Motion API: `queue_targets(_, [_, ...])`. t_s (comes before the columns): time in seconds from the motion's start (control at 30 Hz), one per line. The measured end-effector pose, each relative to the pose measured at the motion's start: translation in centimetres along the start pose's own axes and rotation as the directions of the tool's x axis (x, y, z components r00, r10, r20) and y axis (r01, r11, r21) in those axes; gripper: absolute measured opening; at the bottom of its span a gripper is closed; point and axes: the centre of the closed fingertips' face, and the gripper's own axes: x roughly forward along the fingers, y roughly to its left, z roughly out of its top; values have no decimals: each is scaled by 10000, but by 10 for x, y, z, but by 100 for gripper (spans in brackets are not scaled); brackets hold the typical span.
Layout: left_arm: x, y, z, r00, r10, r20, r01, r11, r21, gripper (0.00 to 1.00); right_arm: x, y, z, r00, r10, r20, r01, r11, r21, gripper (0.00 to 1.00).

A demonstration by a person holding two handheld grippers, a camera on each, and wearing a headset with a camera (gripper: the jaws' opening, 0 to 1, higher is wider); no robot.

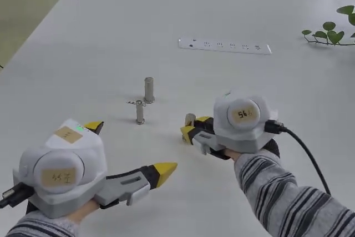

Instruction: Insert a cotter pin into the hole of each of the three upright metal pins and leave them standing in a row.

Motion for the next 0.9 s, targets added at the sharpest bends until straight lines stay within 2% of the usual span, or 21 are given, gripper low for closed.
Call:
queue_targets(0.2, [1,1,-1,10000,-11,-25,11,10000,41,93,-1,4,-9,9998,-162,-148,163,9999,55,8])
queue_targets(0.5, [2,-2,-1,9999,-120,-46,121,9999,93,92,-5,5,-11,9989,-473,2,473,9989,56,8])
queue_targets(0.6, [3,-3,-1,9999,-155,-34,156,9998,85,92,-5,5,-11,9980,-632,-24,632,9970,445,9])
queue_targets(0.83, [3,-3,-3,9998,-166,-116,167,9998,123,92,-6,5,-11,9974,-723,77,721,9972,188,9])
queue_targets(0.9, [3,-3,-3,9998,-139,-135,141,9998,172,92,-7,6,-13,9977,-675,-32,675,9976,131,10])
